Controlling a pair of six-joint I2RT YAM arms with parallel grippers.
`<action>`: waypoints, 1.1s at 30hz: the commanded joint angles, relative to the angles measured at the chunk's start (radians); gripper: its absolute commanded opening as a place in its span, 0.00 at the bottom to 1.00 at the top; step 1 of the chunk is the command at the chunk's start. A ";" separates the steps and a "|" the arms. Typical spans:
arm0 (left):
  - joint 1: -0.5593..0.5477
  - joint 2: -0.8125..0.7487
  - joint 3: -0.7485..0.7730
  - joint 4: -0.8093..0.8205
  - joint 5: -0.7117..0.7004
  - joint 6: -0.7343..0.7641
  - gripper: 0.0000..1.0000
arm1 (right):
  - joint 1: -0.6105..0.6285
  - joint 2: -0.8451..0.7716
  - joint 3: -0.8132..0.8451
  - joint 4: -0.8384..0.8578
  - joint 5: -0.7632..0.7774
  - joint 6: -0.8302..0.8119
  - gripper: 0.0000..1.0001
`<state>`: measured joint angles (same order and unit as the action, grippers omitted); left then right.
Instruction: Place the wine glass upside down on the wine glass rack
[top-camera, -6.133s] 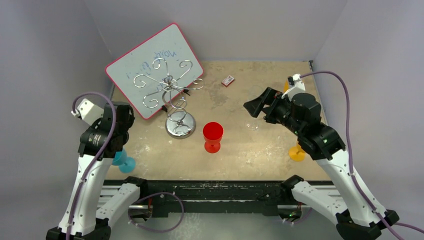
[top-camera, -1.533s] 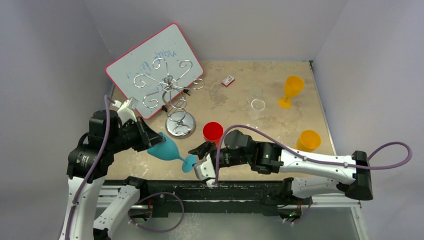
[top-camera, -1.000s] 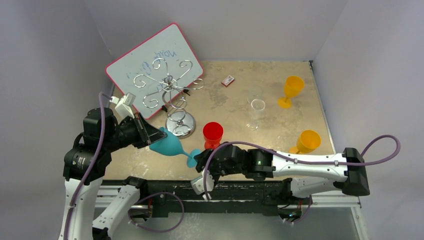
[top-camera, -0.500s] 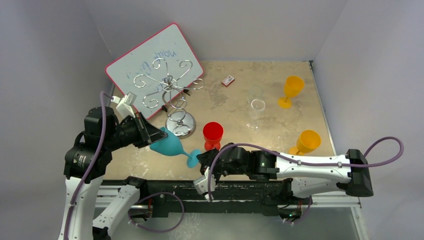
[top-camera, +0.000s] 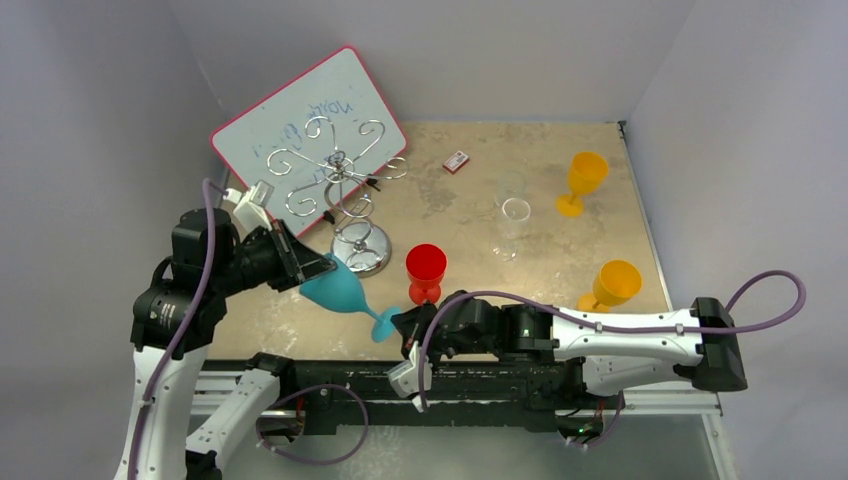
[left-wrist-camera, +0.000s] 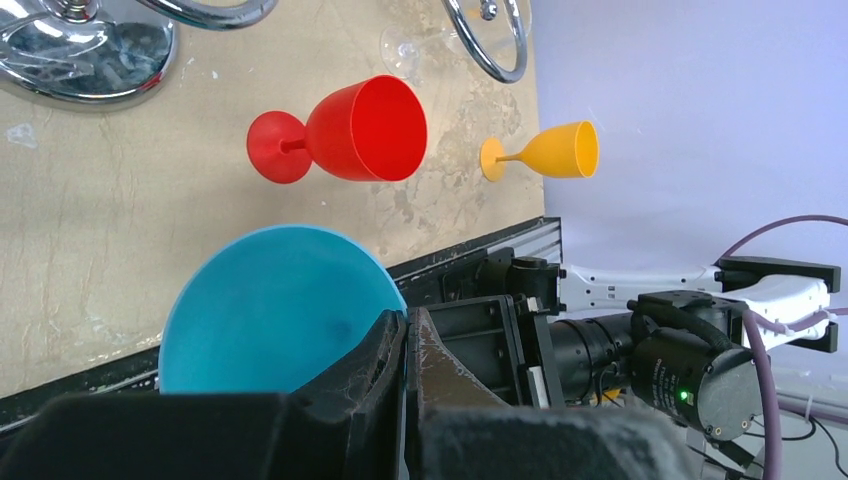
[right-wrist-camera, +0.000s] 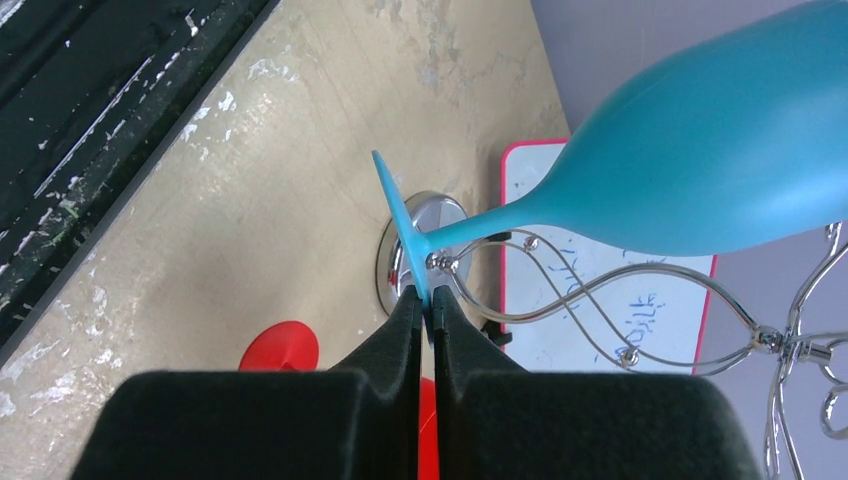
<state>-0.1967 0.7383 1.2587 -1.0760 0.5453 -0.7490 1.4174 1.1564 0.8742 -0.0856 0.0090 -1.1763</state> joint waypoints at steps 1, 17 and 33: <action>0.006 0.006 0.022 0.032 -0.009 -0.020 0.01 | -0.007 -0.007 0.005 0.021 0.005 0.012 0.00; 0.006 0.024 0.168 0.005 -0.224 -0.025 0.72 | 0.023 -0.065 0.085 -0.094 -0.023 0.102 0.00; 0.006 -0.042 0.209 0.049 -0.530 -0.039 0.95 | 0.023 -0.111 0.260 -0.149 -0.052 0.333 0.00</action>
<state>-0.1967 0.7109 1.4513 -1.0767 0.1169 -0.7780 1.4353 1.0729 1.0035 -0.2554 -0.0196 -0.9478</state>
